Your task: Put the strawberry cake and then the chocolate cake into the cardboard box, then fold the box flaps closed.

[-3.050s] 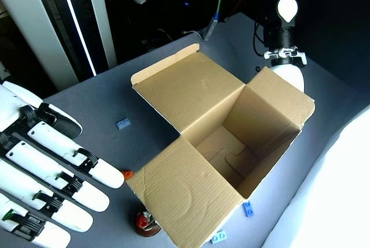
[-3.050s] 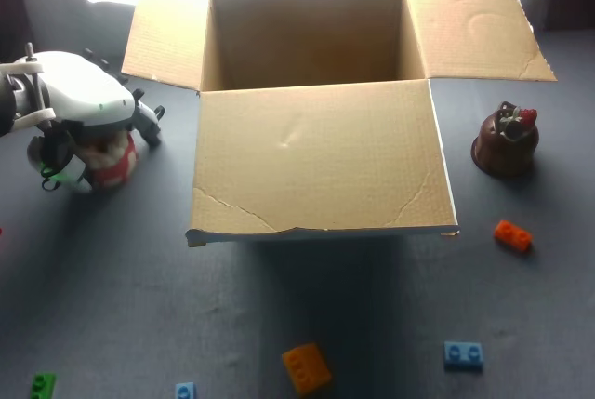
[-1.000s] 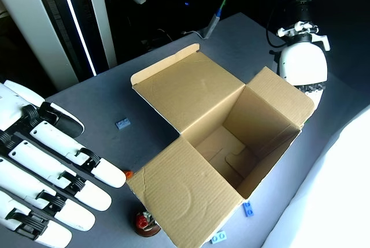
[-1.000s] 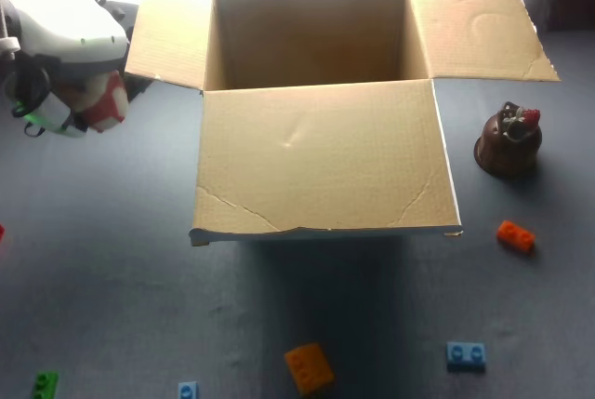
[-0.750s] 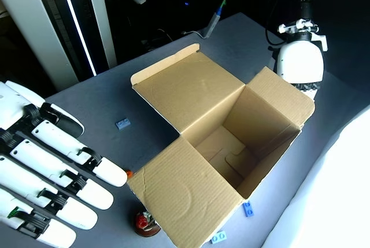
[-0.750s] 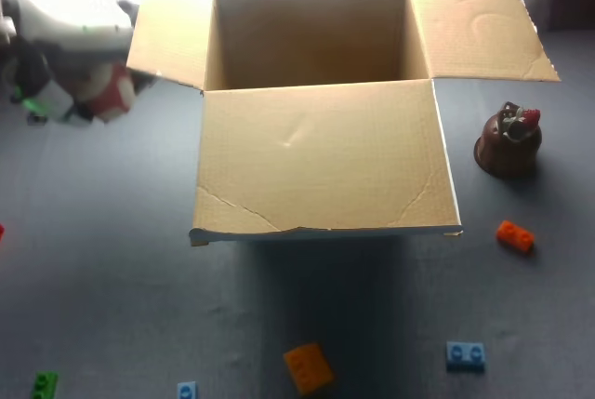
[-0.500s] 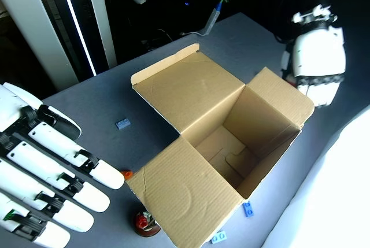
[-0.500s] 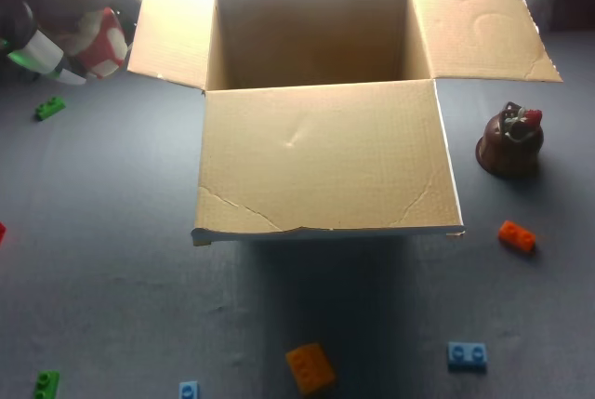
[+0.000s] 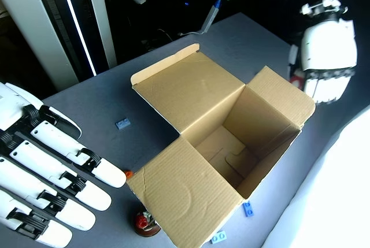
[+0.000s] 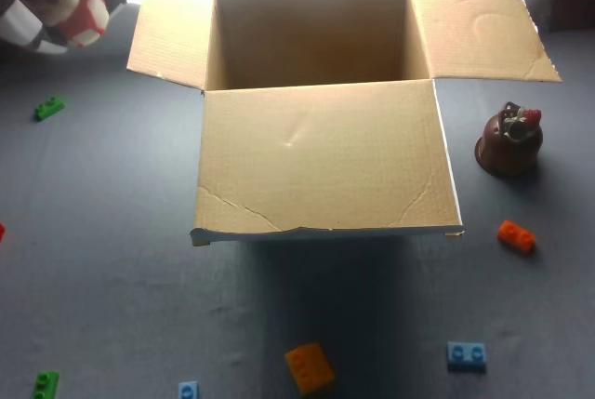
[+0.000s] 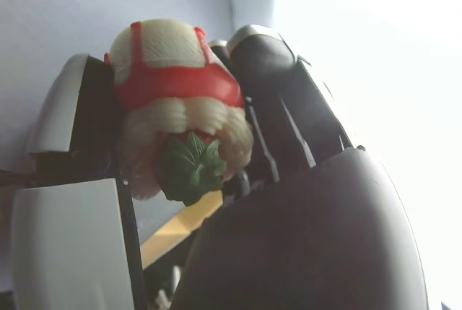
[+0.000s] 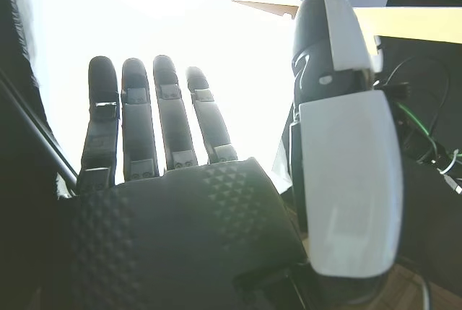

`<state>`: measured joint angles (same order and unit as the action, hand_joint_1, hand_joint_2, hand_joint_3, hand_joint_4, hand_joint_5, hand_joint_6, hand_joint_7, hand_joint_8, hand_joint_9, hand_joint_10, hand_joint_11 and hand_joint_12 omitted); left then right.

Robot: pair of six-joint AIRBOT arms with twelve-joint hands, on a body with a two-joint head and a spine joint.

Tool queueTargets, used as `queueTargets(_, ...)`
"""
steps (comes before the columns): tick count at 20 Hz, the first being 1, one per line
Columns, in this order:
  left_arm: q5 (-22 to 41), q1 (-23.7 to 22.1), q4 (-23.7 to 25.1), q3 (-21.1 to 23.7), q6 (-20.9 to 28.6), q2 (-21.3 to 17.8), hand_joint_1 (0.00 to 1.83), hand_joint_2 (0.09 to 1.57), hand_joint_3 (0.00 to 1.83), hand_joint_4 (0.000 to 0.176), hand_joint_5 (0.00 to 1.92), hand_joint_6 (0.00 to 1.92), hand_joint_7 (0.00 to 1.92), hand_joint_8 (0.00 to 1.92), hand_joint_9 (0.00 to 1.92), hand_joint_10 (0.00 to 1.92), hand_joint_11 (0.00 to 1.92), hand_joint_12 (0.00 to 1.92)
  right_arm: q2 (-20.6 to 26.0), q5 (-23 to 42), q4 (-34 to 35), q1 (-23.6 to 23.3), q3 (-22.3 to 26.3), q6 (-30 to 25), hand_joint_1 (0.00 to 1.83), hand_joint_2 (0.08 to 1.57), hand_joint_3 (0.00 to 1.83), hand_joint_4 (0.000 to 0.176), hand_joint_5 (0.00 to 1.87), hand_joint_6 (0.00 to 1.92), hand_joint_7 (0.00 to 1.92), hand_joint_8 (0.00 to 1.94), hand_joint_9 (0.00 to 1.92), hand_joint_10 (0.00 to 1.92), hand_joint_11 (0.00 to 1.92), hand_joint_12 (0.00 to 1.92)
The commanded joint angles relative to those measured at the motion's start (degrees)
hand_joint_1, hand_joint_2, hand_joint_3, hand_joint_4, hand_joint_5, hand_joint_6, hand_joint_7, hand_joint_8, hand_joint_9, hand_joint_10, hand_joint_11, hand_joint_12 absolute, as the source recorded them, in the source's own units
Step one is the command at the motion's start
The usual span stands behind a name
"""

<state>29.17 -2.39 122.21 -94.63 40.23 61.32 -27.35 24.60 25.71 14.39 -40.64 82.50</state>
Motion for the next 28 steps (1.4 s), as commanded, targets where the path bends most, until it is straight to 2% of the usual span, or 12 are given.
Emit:
queueTargets(1,-2.55,-1.4,-0.96,-0.5,-0.39,-0.15,1.32,0.99,0.57,0.0,0.66,1.57,0.72,1.45,0.75,1.69,0.8,1.92,0.84,6.92,-0.66,-0.79,-0.11,0.13,0.61,1.03,0.0,0.0,0.05,0.0,0.18,0.0,0.17,0.0,0.0,0.64)
queueTargets(5,-0.39,-3.58,-0.43,-1.62,-0.19,0.16,1.33,1.07,0.34,0.0,0.65,1.53,0.75,1.33,0.77,1.57,0.73,1.86,0.84,6.92,-0.66,-0.79,-0.11,0.13,0.66,1.02,0.0,0.0,0.06,0.01,0.2,0.0,0.18,0.01,0.0,0.64)
queueTargets(6,0.49,-3.98,-0.41,-2.09,0.19,0.33,1.32,1.1,0.31,0.0,0.67,1.51,0.72,1.37,0.75,1.6,0.71,1.89,0.84,6.92,-0.66,-0.78,-0.11,0.13,0.69,1.02,0.0,0.0,0.06,0.01,0.2,0.0,0.18,0.01,0.0,0.74)
queueTargets(8,0.88,-4.95,1.67,-2.84,1.4,0.61,1.32,1.1,0.3,0.0,0.71,1.4,0.69,1.44,0.73,1.64,0.69,1.92,0.84,6.91,-0.66,-0.78,-0.11,0.13,0.7,1.01,0.0,0.0,0.09,0.01,0.19,0.0,0.19,0.01,0.0,0.72)
queueTargets(11,1.28,-6.92,3.5,-3.54,1.47,0.81,1.32,0.97,0.64,0.0,0.73,1.62,0.66,1.53,0.69,1.73,0.7,1.92,0.84,6.91,-0.66,-0.79,-0.11,0.13,0.64,1.0,0.0,0.0,0.09,0.01,0.21,0.0,0.19,0.01,0.0,0.53)
queueTargets(13,2.11,-8.86,4.11,-3.95,1.47,0.97,1.32,1.0,0.57,0.0,0.72,1.55,0.65,1.55,0.69,1.72,0.67,1.92,0.84,6.91,-0.66,-0.79,-0.11,0.13,0.67,1.02,0.01,0.0,0.07,0.0,0.21,0.0,0.2,0.01,0.0,0.44)
queueTargets(15,2.91,-10.51,4.59,-4.19,1.47,1.14,1.32,0.99,0.55,0.0,0.72,1.56,0.71,1.43,0.7,1.68,0.67,1.92,0.85,6.92,-0.66,-0.79,-0.11,0.13,0.7,1.04,0.0,0.0,0.1,0.01,0.24,0.0,0.24,0.02,0.0,0.64)
queueTargets(17,4.64,-12.03,4.59,-4.39,1.47,1.33,1.18,0.98,0.59,0.0,0.75,1.59,0.7,1.5,0.72,1.86,0.75,1.92,0.85,6.93,-0.66,-0.8,-0.11,0.14,0.71,1.02,0.0,0.0,0.13,0.01,0.25,0.0,0.26,0.02,0.0,0.73)
queueTargets(18,5.55,-12.54,4.58,-4.35,1.47,1.37,1.29,0.96,0.65,0.0,0.73,1.6,0.66,1.56,0.7,1.77,0.73,1.92,0.85,6.94,-0.66,-0.8,-0.11,0.14,0.68,1.02,0.0,0.0,0.13,0.01,0.26,0.0,0.27,0.02,0.0,0.79)
queueTargets(23,11.95,-13.55,4.33,-2.04,5.27,1.12,1.33,0.99,0.53,0.0,0.74,1.53,0.74,1.37,0.72,1.68,0.69,1.92,0.84,7.06,-0.66,-0.83,-0.11,0.14,0.67,1.03,0.0,0.0,0.05,0.0,0.15,0.0,0.21,0.0,0.0,0.6)
queueTargets(26,14.06,-13.64,3.49,0.97,5.6,0.92,1.32,0.98,0.59,0.0,0.73,1.53,0.67,1.52,0.7,1.72,0.71,1.92,0.83,7.06,-0.66,-0.85,-0.12,0.14,0.6,1.01,0.0,0.0,0.06,0.01,0.13,0.0,0.17,0.0,0.0,0.57)
queueTargets(28,14.56,-13.66,3.36,2.35,5.94,0.92,1.32,0.98,0.57,0.0,0.72,1.55,0.68,1.5,0.72,1.69,0.69,1.92,0.8,7.06,-0.66,-0.88,-0.12,0.14,0.64,0.99,0.0,0.0,0.09,0.01,0.15,0.0,0.16,0.0,0.0,0.66)
